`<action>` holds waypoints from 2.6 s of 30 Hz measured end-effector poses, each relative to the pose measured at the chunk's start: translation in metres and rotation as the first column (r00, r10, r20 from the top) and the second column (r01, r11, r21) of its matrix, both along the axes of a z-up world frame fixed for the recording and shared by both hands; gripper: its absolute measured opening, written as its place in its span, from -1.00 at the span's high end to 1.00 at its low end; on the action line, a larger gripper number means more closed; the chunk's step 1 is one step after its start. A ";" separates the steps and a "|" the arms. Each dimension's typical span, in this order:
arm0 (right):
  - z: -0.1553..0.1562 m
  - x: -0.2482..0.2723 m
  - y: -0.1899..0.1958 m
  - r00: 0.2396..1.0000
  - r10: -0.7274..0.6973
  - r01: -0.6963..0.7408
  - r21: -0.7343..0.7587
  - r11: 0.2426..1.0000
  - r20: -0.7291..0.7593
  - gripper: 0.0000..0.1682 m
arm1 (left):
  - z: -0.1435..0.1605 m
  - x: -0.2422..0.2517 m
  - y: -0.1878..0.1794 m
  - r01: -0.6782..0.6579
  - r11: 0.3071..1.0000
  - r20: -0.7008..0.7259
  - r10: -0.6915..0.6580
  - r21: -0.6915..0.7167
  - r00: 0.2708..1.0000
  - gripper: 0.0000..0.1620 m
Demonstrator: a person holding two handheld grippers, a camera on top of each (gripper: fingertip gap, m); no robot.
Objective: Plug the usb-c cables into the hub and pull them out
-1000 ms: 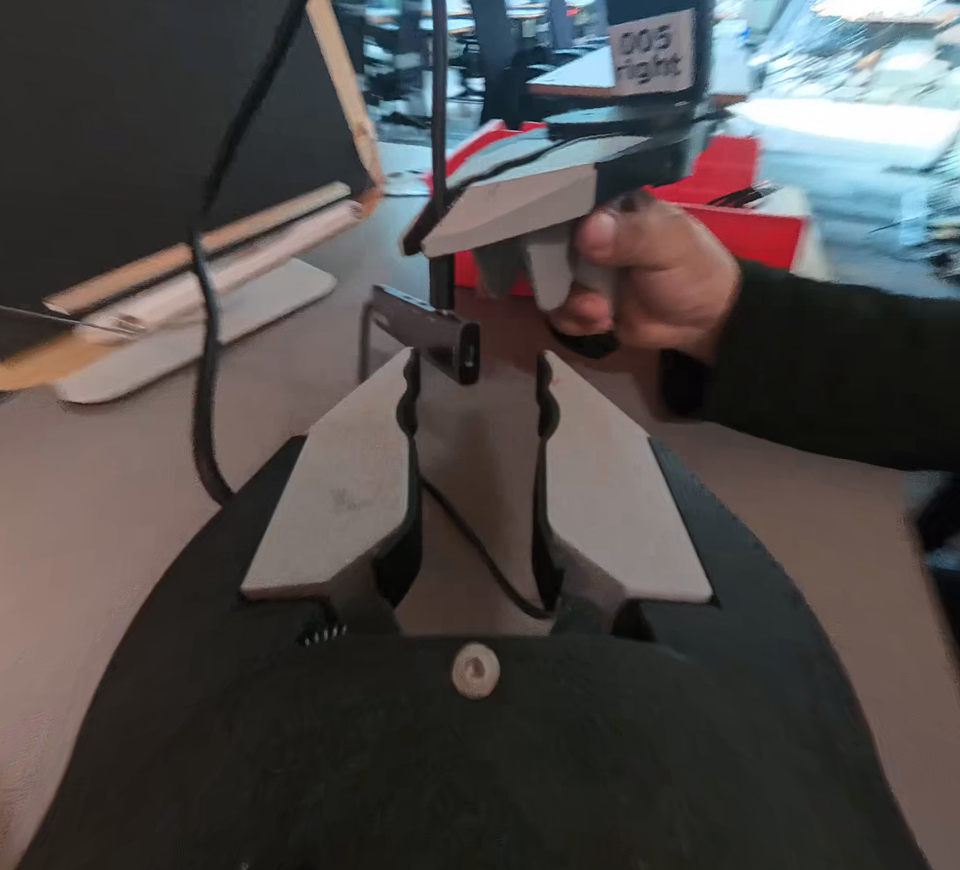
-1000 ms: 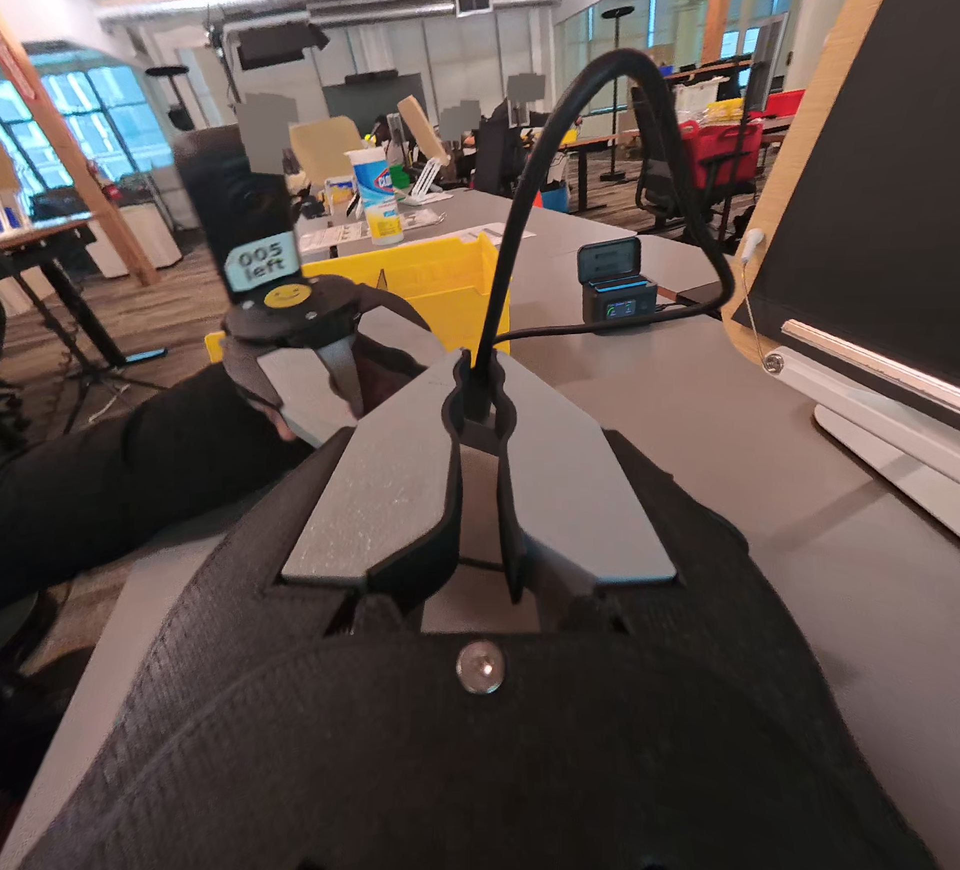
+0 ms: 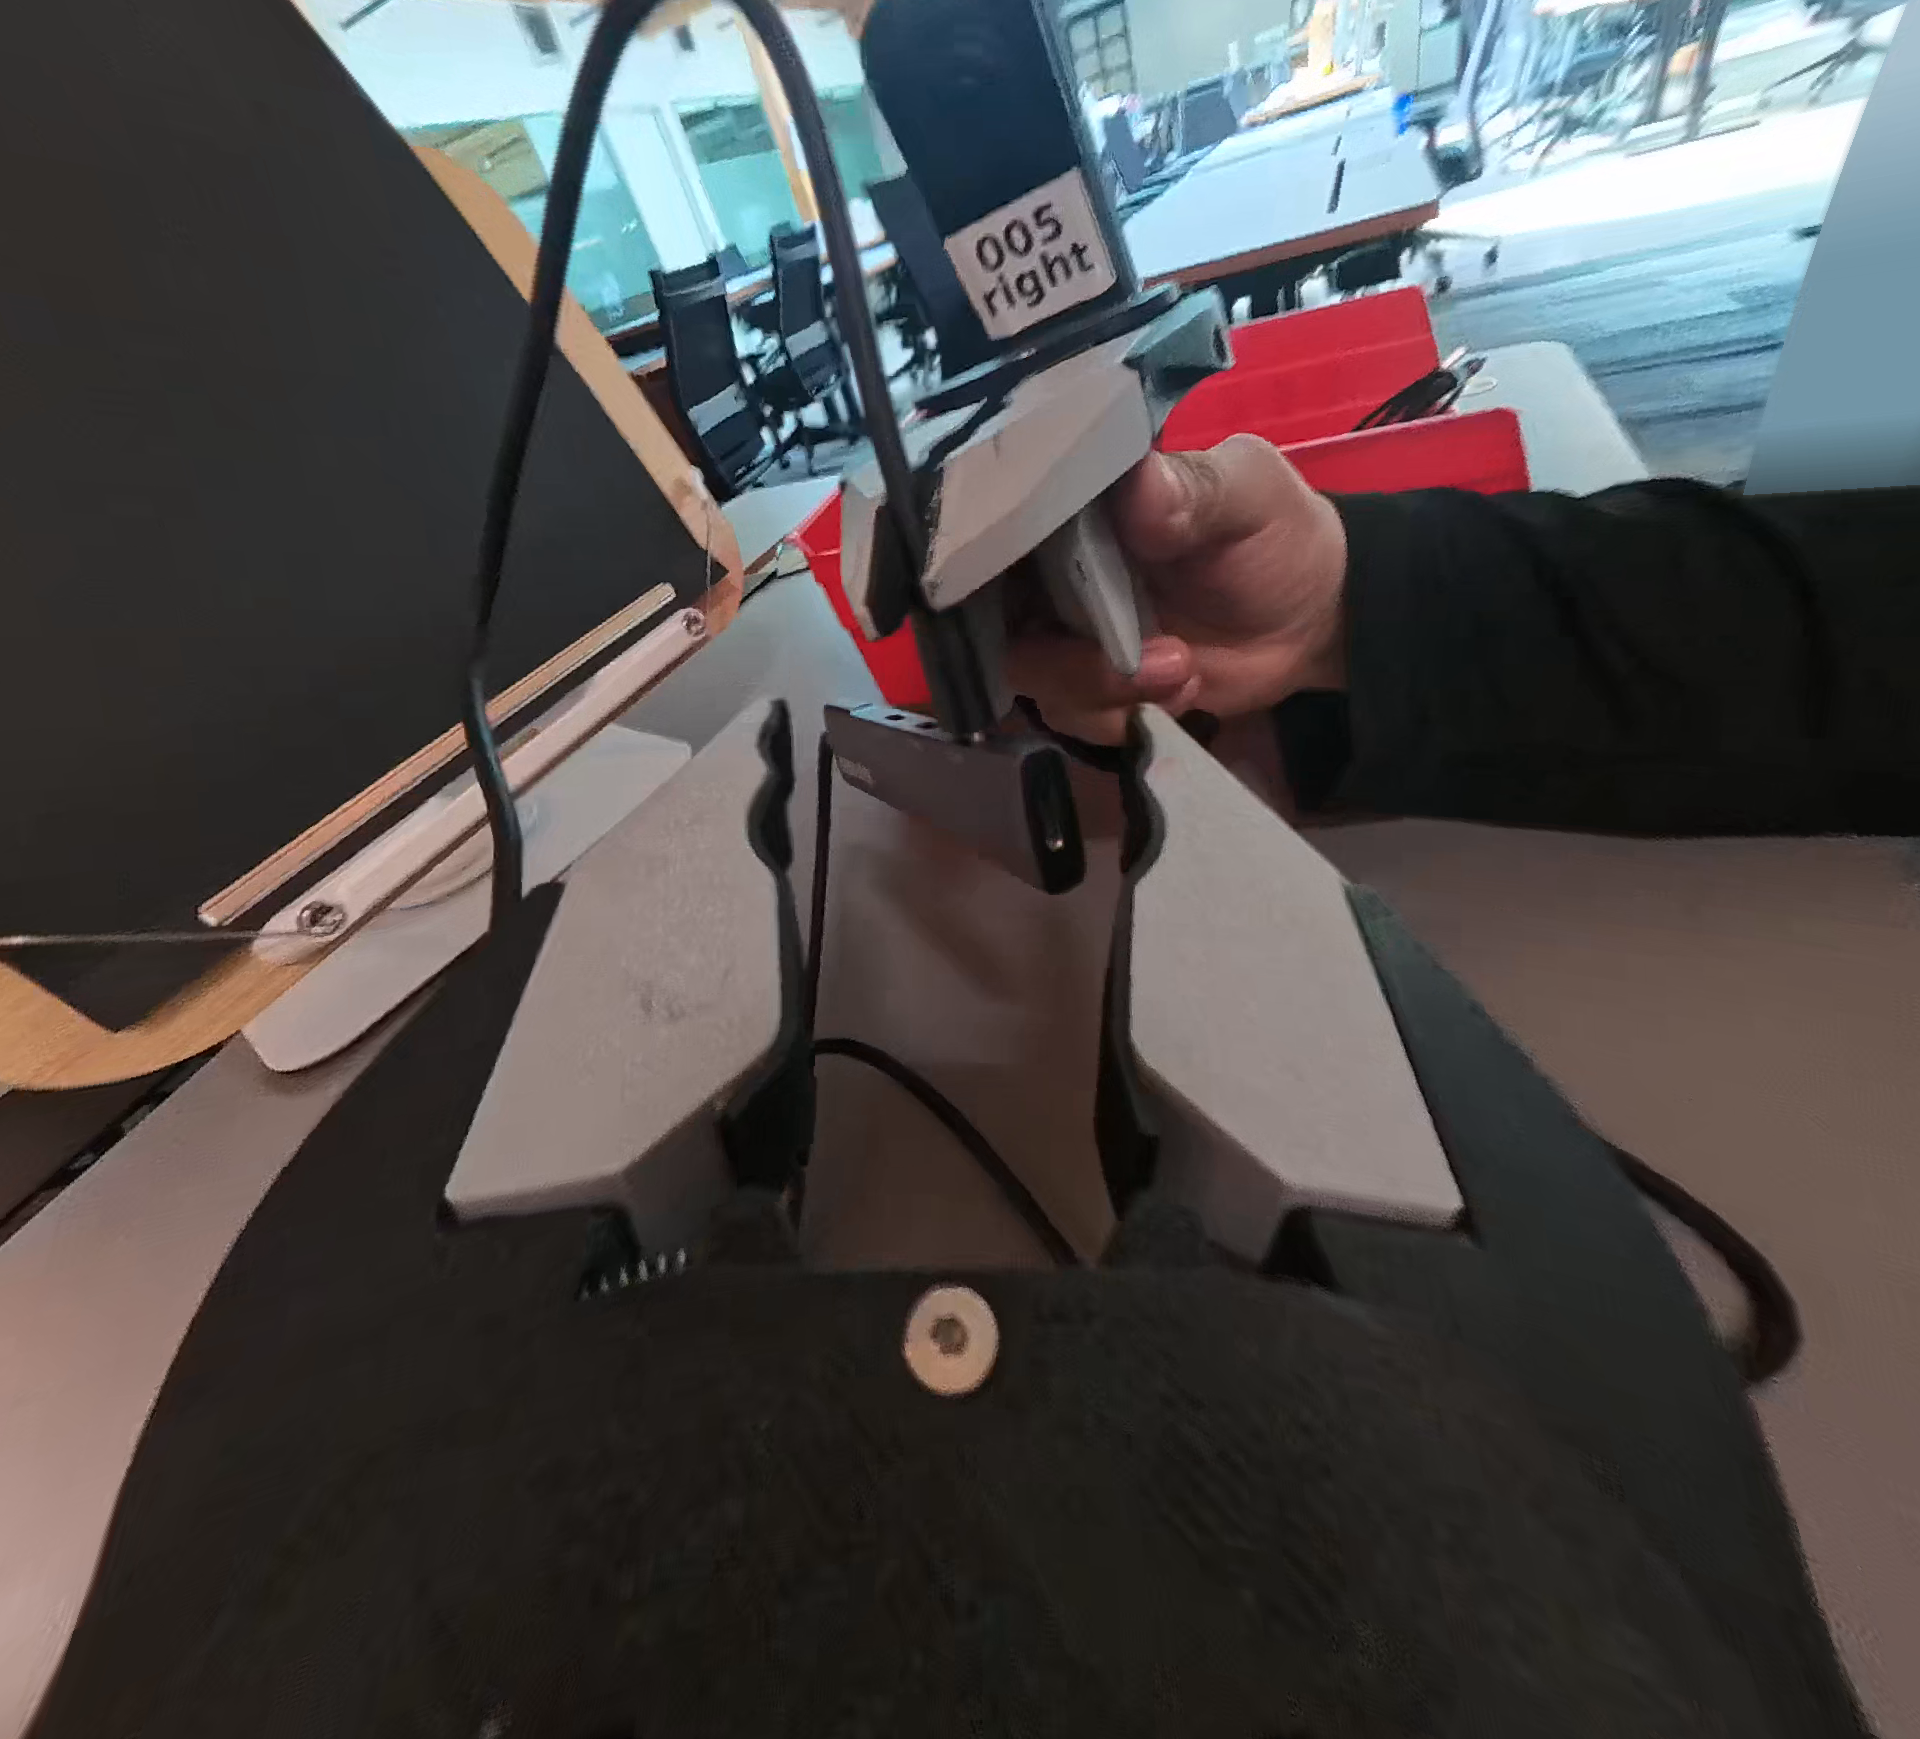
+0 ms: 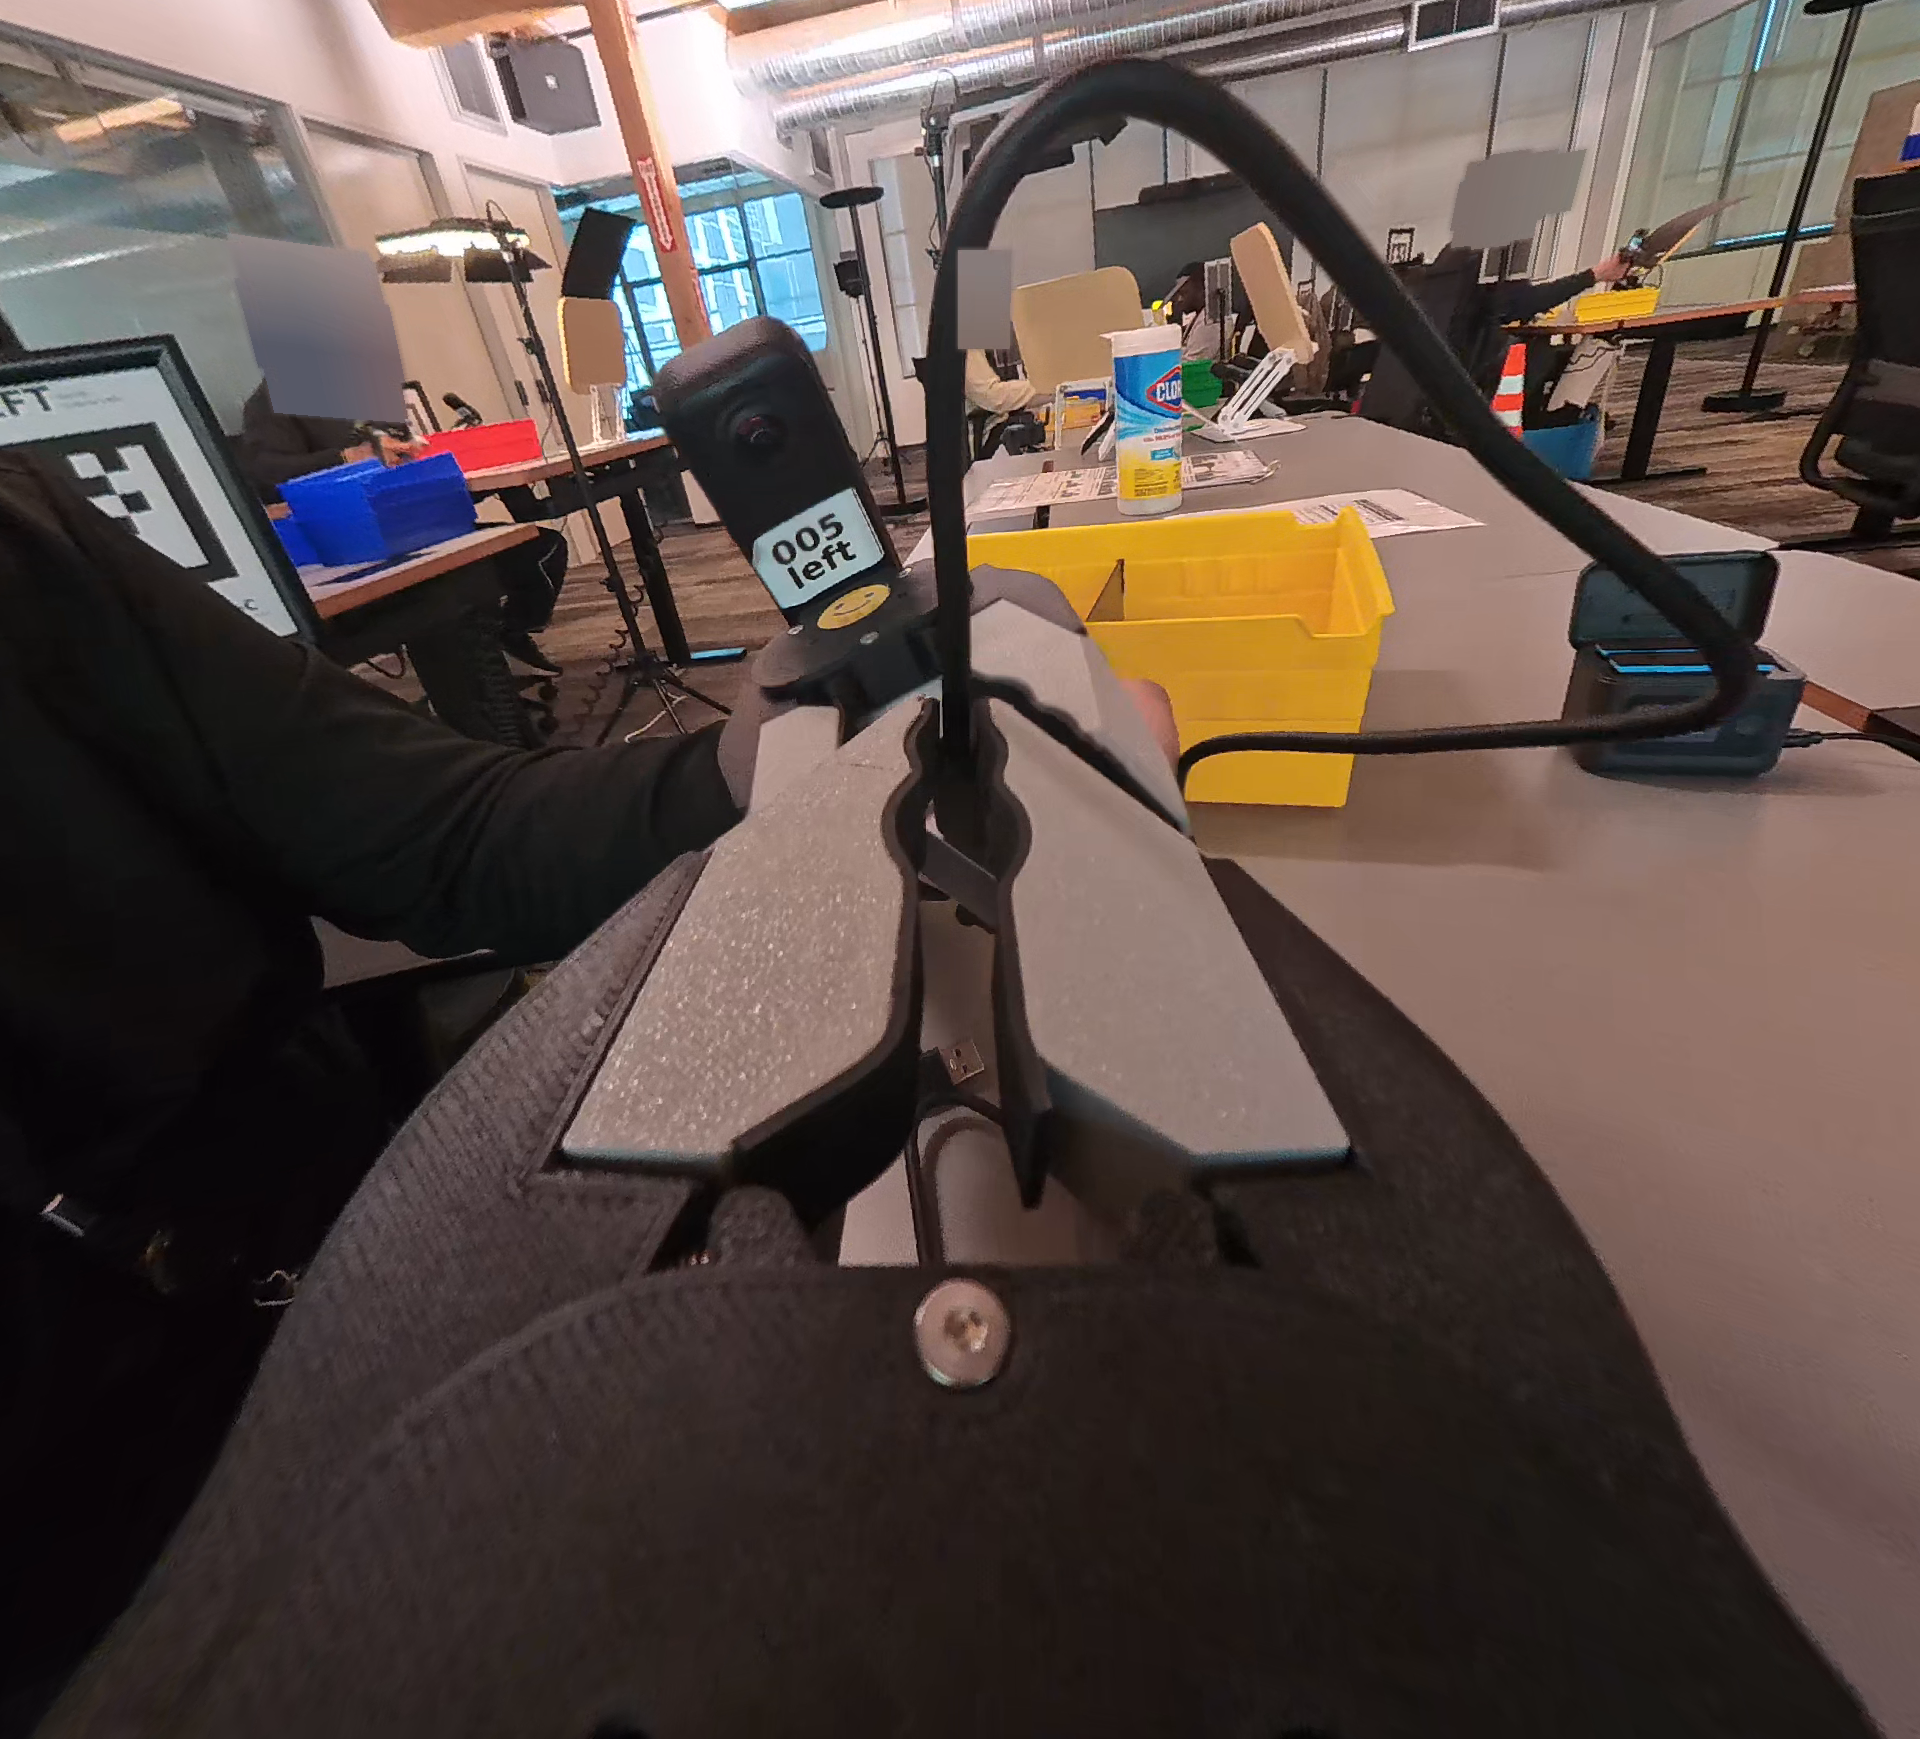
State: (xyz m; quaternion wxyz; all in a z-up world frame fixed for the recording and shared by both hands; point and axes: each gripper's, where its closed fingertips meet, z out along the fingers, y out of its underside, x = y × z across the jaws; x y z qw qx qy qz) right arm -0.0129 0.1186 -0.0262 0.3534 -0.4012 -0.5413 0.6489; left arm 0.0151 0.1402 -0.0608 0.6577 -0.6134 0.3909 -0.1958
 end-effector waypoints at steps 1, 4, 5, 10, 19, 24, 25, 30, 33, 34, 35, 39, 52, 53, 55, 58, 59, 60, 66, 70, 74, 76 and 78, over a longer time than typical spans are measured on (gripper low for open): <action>0.000 0.000 0.000 1.000 -0.006 0.006 0.003 1.000 0.000 0.97 | -0.003 -0.001 0.005 -0.036 0.999 -0.021 0.035 -0.007 0.999 0.34; 0.000 -0.001 0.002 1.000 -0.019 0.019 0.005 1.000 0.000 0.97 | -0.006 -0.001 0.009 -0.076 0.997 -0.084 0.078 0.025 0.993 0.74; 0.000 0.000 0.003 1.000 -0.019 0.019 0.001 1.000 -0.002 0.97 | -0.005 -0.002 0.011 -0.101 0.994 -0.098 0.106 0.052 0.990 0.84; -0.004 -0.005 0.011 0.996 -0.086 0.086 0.012 0.996 0.021 0.96 | -0.009 -0.010 0.027 -0.239 0.966 -0.200 0.256 0.103 0.946 0.90; -0.004 -0.022 0.027 0.946 -0.318 0.317 0.020 0.948 0.066 0.81 | -0.004 -0.041 0.047 -0.482 0.849 -0.218 0.523 0.217 0.824 0.91; -0.005 -0.022 0.040 0.897 -0.439 0.435 0.071 0.898 0.057 0.75 | 0.004 -0.050 0.049 -0.534 0.823 -0.153 0.563 0.192 0.812 0.91; -0.008 -0.024 0.035 0.909 -0.410 0.407 0.061 0.911 0.074 0.76 | 0.004 -0.050 0.048 -0.530 0.827 -0.151 0.557 0.188 0.816 0.92; -0.018 -0.035 0.038 0.904 -0.410 0.413 0.000 0.911 0.121 0.83 | -0.001 -0.052 0.050 -0.521 0.833 -0.162 0.549 0.186 0.820 0.91; -0.022 -0.038 0.039 0.899 -0.418 0.422 -0.002 0.907 0.132 0.89 | -0.007 -0.053 0.054 -0.534 0.828 -0.178 0.559 0.168 0.810 0.90; -0.023 -0.038 0.040 0.891 -0.435 0.435 0.027 0.900 0.134 0.89 | -0.008 -0.054 0.055 -0.543 0.818 -0.194 0.573 0.189 0.796 0.90; -0.026 -0.039 0.040 0.881 -0.451 0.447 0.059 0.892 0.140 0.89 | -0.010 -0.055 0.055 -0.551 0.809 -0.217 0.586 0.204 0.781 0.91; -0.031 -0.041 0.042 0.853 -0.498 0.479 0.143 0.866 0.156 0.88 | -0.015 -0.056 0.057 -0.544 0.828 -0.220 0.561 0.135 0.798 0.92; -0.030 -0.046 0.044 0.843 -0.501 0.507 0.026 0.862 0.196 0.91 | -0.016 -0.066 0.056 -0.563 0.811 -0.245 0.584 0.157 0.774 0.90; -0.030 -0.045 0.045 0.850 -0.488 0.500 -0.014 0.866 0.200 0.91 | -0.016 -0.065 0.057 -0.563 0.811 -0.247 0.586 0.161 0.772 0.90; -0.029 -0.042 0.047 0.866 -0.458 0.483 -0.093 0.871 0.200 0.91 | -0.016 -0.062 0.058 -0.549 0.825 -0.216 0.565 0.135 0.796 0.91; -0.024 -0.039 0.047 0.885 -0.428 0.456 -0.163 0.875 0.182 0.91 | -0.011 -0.060 0.056 -0.539 0.833 -0.182 0.553 0.121 0.813 0.90; -0.024 -0.039 0.048 0.888 -0.423 0.452 -0.173 0.875 0.177 0.91 | -0.011 -0.060 0.056 -0.538 0.833 -0.185 0.553 0.130 0.812 0.91; -0.024 -0.039 0.048 0.888 -0.423 0.452 -0.170 0.876 0.180 0.91 | -0.011 -0.060 0.055 -0.538 0.831 -0.201 0.557 0.144 0.806 0.91; -0.020 -0.037 0.051 0.885 -0.436 0.462 -0.180 0.868 0.167 0.91 | -0.008 -0.057 0.054 -0.532 0.834 -0.192 0.551 0.146 0.812 0.91; -0.019 -0.038 0.050 0.901 -0.402 0.431 -0.242 0.869 0.163 0.90 | -0.005 -0.058 0.054 -0.526 0.839 -0.148 0.543 0.140 0.826 0.90; -0.024 -0.037 0.050 0.935 -0.313 0.354 -0.362 0.862 0.167 0.90 | -0.008 -0.055 0.053 -0.481 0.867 -0.117 0.495 0.128 0.861 0.91; -0.021 -0.034 0.047 0.951 -0.273 0.309 -0.390 0.868 0.146 0.90 | -0.004 -0.052 0.051 -0.445 0.888 -0.056 0.453 0.117 0.890 0.92; -0.017 -0.033 0.045 0.970 -0.210 0.243 -0.449 0.860 0.122 0.89 | 0.001 -0.052 0.049 -0.445 0.884 -0.037 0.454 0.145 0.890 0.91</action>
